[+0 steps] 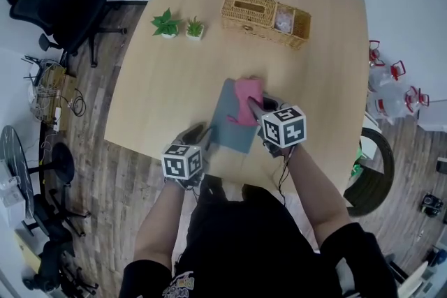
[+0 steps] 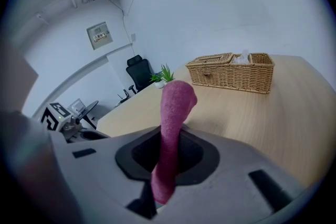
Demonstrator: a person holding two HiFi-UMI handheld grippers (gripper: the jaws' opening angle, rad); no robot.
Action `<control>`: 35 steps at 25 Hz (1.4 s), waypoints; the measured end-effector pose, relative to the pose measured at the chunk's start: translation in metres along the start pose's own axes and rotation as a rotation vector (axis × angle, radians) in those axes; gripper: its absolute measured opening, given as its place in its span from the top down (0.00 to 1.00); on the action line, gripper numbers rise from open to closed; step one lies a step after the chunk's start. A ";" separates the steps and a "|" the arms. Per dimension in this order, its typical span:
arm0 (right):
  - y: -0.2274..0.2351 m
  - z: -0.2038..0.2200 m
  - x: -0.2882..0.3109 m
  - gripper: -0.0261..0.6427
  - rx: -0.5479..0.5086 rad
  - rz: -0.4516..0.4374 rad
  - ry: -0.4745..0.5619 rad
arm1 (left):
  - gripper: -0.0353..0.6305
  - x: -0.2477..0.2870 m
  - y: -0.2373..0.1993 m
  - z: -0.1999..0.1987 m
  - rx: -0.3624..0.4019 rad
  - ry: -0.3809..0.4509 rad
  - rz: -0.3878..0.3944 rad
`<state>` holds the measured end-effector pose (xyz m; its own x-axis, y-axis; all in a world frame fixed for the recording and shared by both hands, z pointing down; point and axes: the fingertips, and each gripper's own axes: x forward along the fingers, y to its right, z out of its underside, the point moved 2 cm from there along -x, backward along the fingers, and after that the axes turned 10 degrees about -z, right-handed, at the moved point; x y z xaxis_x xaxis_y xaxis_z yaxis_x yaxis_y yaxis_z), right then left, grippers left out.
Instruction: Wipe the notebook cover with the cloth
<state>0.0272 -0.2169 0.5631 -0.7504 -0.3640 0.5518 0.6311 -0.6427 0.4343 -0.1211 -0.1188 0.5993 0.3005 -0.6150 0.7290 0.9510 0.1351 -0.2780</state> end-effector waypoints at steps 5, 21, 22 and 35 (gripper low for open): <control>-0.012 0.007 -0.026 0.87 -0.018 -0.061 0.017 | 0.80 -0.032 0.013 -0.010 0.023 0.087 -0.055; -0.091 0.034 -0.050 0.87 -0.132 -0.269 -0.024 | 0.93 -0.129 0.042 0.013 -0.112 0.316 -0.229; -0.099 0.038 -0.047 0.87 -0.131 -0.280 -0.028 | 0.93 -0.136 0.040 0.017 -0.116 0.318 -0.229; -0.211 0.090 -0.049 0.87 -0.114 -0.259 -0.005 | 0.93 -0.219 0.010 0.079 -0.065 0.328 -0.171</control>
<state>-0.0512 -0.0028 0.5090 -0.8826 -0.1744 0.4366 0.3920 -0.7856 0.4787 -0.1712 0.0784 0.4864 0.0884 -0.8418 0.5326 0.9757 -0.0344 -0.2163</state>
